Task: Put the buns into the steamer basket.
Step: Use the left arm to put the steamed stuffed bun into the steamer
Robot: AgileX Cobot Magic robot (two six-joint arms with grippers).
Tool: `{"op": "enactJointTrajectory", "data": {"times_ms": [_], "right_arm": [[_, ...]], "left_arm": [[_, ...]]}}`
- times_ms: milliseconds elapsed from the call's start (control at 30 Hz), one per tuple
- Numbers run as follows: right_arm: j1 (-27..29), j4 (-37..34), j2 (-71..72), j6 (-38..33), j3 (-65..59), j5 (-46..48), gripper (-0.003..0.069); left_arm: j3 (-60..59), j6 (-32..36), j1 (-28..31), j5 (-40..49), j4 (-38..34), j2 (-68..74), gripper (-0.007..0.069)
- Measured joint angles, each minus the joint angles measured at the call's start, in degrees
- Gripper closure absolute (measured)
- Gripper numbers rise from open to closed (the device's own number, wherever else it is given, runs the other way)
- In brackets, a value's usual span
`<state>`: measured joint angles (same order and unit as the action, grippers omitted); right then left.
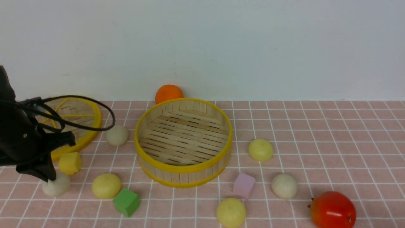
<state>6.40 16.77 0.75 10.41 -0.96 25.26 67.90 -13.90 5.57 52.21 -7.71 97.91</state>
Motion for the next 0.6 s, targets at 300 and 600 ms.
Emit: {"op": "enactJointTrajectory", "data": {"times_ms": [300,600], "right_arm": [[0.00,0.00,0.00,0.00,0.00,0.00,0.0417],[0.00,0.00,0.00,0.00,0.00,0.00,0.0417]], "left_arm": [[6.31,5.35,-9.35,2.96,-8.55,-5.36,0.0612],[21.86,3.24,-21.63,1.48,-10.07,5.74,0.0612]]}}
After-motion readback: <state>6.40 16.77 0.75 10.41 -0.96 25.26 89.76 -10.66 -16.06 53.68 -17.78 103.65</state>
